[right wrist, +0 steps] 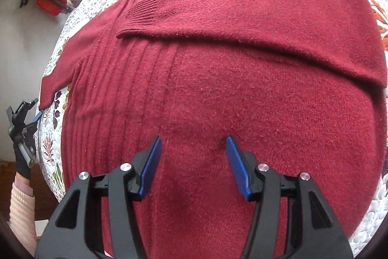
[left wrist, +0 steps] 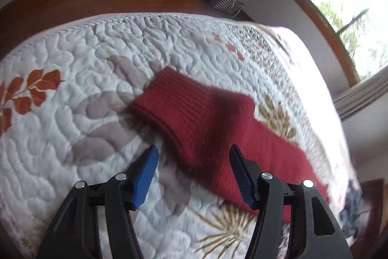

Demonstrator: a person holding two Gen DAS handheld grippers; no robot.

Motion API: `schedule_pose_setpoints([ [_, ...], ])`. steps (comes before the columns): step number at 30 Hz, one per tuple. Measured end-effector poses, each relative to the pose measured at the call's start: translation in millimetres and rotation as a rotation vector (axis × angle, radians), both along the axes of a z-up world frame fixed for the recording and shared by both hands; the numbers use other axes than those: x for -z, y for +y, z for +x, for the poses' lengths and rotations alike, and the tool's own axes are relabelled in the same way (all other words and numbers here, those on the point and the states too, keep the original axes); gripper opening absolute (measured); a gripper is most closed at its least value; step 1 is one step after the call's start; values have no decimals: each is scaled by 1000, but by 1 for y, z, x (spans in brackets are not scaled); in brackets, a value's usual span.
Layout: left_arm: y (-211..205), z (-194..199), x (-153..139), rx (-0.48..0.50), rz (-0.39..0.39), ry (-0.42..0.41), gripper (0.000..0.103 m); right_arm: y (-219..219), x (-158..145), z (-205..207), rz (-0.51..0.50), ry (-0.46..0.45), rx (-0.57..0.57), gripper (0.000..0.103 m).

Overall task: Fold small clothes
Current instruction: 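Move the left tool to the other sleeve cuff and close on it, then carry the cuff with the left tool across the sweater body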

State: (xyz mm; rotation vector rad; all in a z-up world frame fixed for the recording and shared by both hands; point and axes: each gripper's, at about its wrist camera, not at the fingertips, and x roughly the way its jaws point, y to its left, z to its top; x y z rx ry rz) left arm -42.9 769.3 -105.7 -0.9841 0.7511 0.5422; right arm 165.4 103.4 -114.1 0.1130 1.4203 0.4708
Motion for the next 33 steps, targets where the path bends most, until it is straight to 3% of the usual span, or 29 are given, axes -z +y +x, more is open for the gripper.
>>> schedule_pose_setpoints([
  [3,22,-5,13,-75,-103,-73,60,-1,1,0,-3,4,5,54],
  [5,28,-2,19,-96,-131,-89,60,-2,2,1,-10,4,4,54],
  [7,32,1,21,-102,-130,-79,52,1,4,2,-17,3,6,54],
  [11,41,0,27,-117,-146,-65,11,1,6,1,-29,0,11,54],
  [12,44,-1,28,-126,-155,-77,10,3,6,2,-30,0,11,54],
  [16,41,-5,14,-138,-121,-120,8,5,5,0,-39,-3,7,54],
  [22,21,15,-28,-40,3,-145,8,2,-8,-7,-50,-28,2,53],
  [28,-17,53,-71,94,101,-166,8,-10,-21,-16,-31,-51,6,53],
  [33,-78,94,-96,253,135,-201,8,-28,-30,-18,-30,-71,28,53],
])
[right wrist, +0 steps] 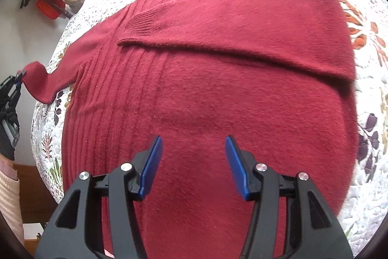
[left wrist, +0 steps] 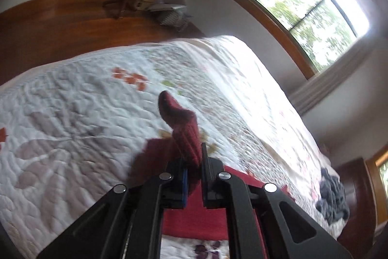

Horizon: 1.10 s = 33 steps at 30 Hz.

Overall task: Fold small clothes
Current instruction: 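Carry the cuff with the left tool across the sweater body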

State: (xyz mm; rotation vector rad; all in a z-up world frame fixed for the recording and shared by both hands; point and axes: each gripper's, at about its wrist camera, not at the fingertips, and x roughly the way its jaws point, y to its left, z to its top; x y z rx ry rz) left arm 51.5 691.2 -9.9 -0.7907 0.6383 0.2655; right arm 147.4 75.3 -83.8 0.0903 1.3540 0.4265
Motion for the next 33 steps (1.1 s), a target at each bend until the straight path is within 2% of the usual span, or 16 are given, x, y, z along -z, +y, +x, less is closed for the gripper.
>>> schedule_pose_setpoints([
  [8,-119,74,-16,232,14,-33,8,-37,-8,-3,29,-15,56,53],
  [14,-199,111,-11,352,7,-34,8,-57,-5,-3,42,-12,90,53],
  [17,-234,115,-9,396,1,-29,8,-65,-2,-2,45,-10,104,54],
  [22,-266,121,5,441,13,1,8,-70,2,-1,40,-19,105,53],
  [30,-290,133,51,470,37,106,8,-77,13,0,59,-3,121,54],
  [33,-310,134,57,536,57,128,10,-79,18,1,55,10,131,54],
])
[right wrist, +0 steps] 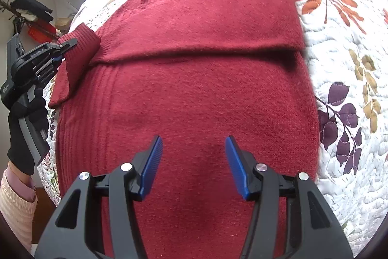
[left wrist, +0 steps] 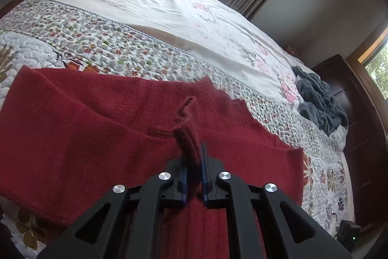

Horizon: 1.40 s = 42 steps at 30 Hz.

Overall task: Fold small clothes
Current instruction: 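Carry the cuff with the left tool across the sweater body, then lay the sleeve over the first sleeve and open the left tool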

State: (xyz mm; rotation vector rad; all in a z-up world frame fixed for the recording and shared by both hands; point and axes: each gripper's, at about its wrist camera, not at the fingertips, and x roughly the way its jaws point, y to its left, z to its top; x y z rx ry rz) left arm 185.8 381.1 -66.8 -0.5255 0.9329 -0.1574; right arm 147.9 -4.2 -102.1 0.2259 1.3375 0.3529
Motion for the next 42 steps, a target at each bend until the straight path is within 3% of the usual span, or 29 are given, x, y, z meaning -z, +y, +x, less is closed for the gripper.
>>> schedule_pose_setpoints([
  [3,-28,-3,6,179,15,38,18,-3,3,0,-2,11,10,54],
  [6,-27,-14,6,233,-39,49,23,-3,2,0,-3,11,12,54],
  [8,-6,-26,-2,210,-72,34,29,-2,-2,1,0,6,6,54],
  [11,38,-40,-15,124,-56,11,34,4,-8,6,16,3,-5,54],
  [15,93,-49,-16,-6,161,54,34,26,-20,17,71,0,-34,55],
  [19,125,-55,4,-64,228,120,34,58,-28,32,102,0,-78,55],
  [21,136,-54,32,-65,185,191,34,73,-29,41,105,8,-94,55],
  [25,148,-56,39,-106,96,168,33,99,-28,56,122,35,-120,55],
  [27,152,-57,33,-121,61,161,33,113,-28,67,131,47,-132,55],
  [36,171,-80,-14,-148,93,39,37,148,2,115,187,167,-86,54],
  [38,176,-84,-18,-154,94,33,38,154,11,120,221,201,-89,41],
  [40,177,-84,-20,-152,102,34,39,163,16,123,235,220,-104,14],
  [42,176,-85,-20,-149,112,37,39,168,13,122,211,205,-116,9],
])
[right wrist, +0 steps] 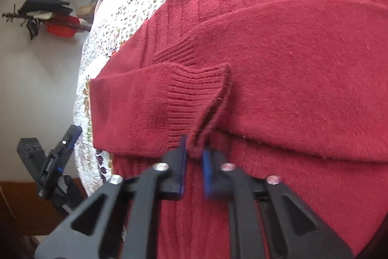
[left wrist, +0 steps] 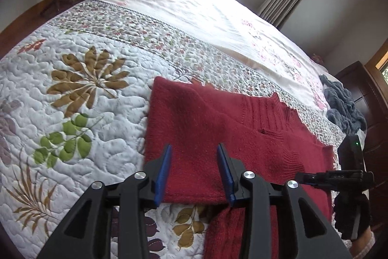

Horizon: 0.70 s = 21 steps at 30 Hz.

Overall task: Fold small clothes
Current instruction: 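Lay the sleeve over the first sleeve and open the left tool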

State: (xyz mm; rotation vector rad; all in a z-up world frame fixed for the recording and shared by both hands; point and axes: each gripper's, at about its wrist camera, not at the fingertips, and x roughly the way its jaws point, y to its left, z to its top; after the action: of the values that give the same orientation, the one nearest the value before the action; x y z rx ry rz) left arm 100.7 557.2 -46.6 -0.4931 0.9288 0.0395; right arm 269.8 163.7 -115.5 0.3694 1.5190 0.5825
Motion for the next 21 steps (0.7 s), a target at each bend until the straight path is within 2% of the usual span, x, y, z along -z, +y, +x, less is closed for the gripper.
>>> schedule_pose_setpoints([
  [6,-10,5,1,16,-7,-2,39,-15,-48,-4,29,-138,-13,8],
  [11,-35,19,3,48,-17,-4,39,-65,-80,3,-35,-241,42,8],
  [21,-97,50,20,139,27,33,39,-166,-77,11,-94,-254,202,8],
])
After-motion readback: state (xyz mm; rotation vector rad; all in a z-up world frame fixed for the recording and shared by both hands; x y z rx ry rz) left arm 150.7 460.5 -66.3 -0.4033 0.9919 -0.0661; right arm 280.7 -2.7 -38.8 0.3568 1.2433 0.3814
